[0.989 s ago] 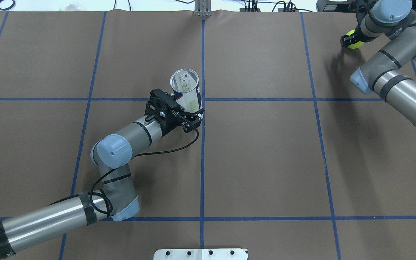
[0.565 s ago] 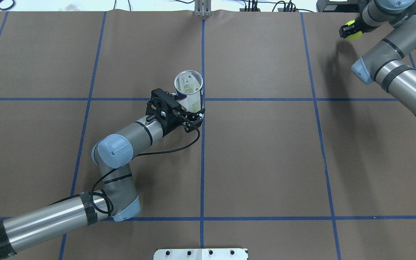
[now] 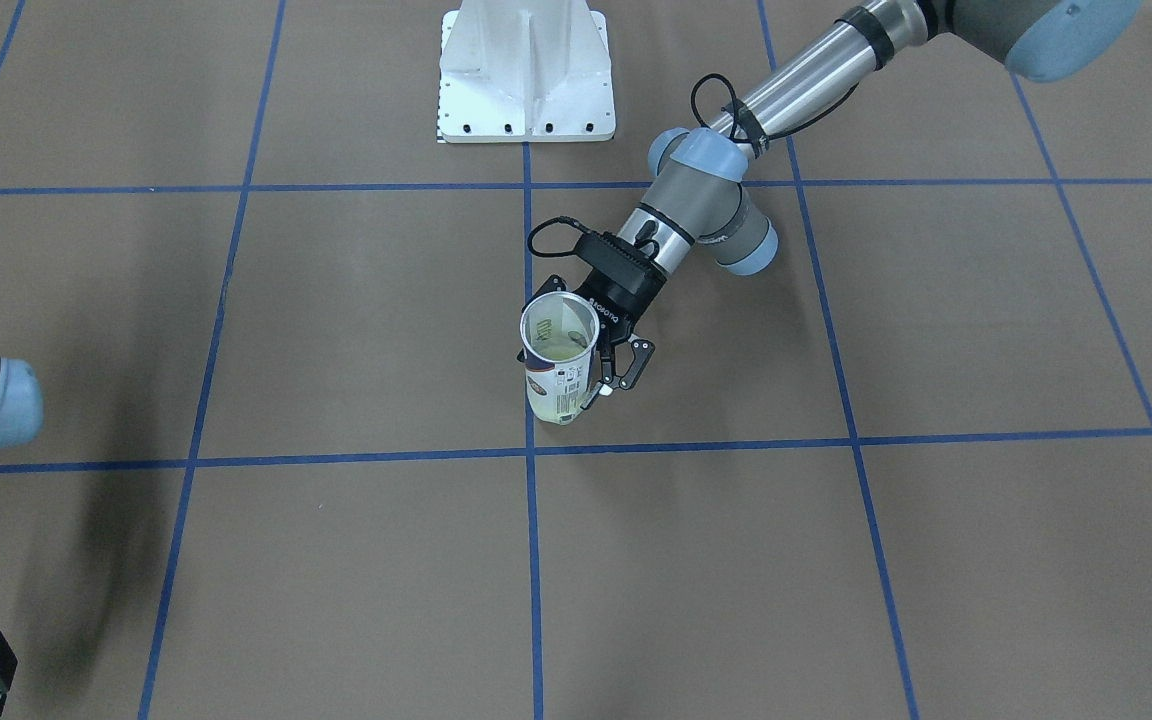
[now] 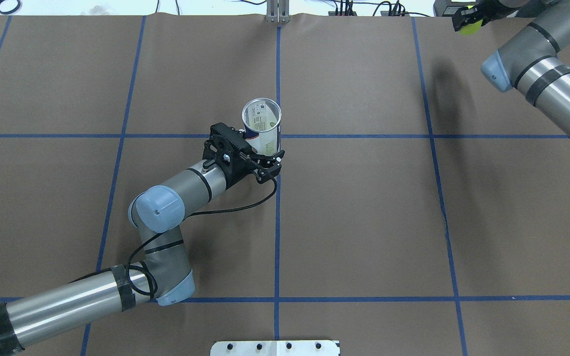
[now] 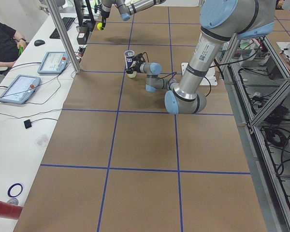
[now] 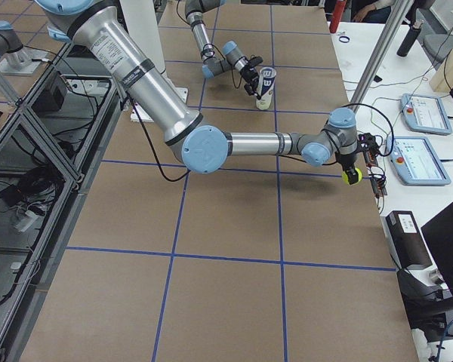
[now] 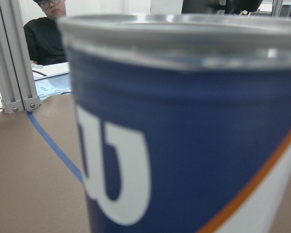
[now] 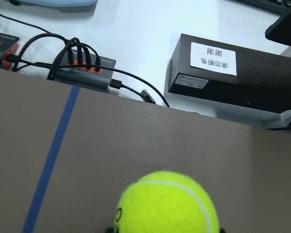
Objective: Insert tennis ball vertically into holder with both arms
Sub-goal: 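Carry the ball with the right gripper over the can's open top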
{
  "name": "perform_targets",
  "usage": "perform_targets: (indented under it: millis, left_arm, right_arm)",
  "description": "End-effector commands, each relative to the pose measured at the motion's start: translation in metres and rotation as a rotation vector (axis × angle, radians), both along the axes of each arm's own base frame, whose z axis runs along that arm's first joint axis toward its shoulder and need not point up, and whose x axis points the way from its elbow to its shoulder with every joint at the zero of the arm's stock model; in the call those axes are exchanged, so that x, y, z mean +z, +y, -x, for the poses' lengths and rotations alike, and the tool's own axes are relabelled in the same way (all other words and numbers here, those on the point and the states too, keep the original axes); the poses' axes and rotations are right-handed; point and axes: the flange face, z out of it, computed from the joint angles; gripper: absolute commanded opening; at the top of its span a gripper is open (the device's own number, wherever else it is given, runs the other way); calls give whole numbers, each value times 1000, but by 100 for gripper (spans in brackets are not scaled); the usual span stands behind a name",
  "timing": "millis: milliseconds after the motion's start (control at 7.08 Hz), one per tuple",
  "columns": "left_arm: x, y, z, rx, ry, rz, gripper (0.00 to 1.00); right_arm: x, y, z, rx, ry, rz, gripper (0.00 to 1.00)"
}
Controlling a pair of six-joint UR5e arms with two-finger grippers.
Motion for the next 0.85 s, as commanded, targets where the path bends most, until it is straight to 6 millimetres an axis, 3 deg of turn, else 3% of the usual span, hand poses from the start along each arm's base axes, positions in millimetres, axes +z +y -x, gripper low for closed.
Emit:
perform_targets:
  millis: [0,283,424,565,707]
  left_arm:
    - [-1,3,-2,5,2,0,99]
    - [0,5,-3,8,0,1,99]
    - [0,6,-4,10,0,1,99]
    - [0,10,-8,16,1,2,99]
    - [0,13,-9,21,4,4,99]
  right_arm:
    - [-94,26,21,4,-180,65,0]
    - [-187,80,74,-9,-325,149,0]
    - [-257,122,105,-24,-425,201,0]
    - [-307,161,136,-62,-472,240,0]
    - [-347,191,152,-91,-457,275,0]
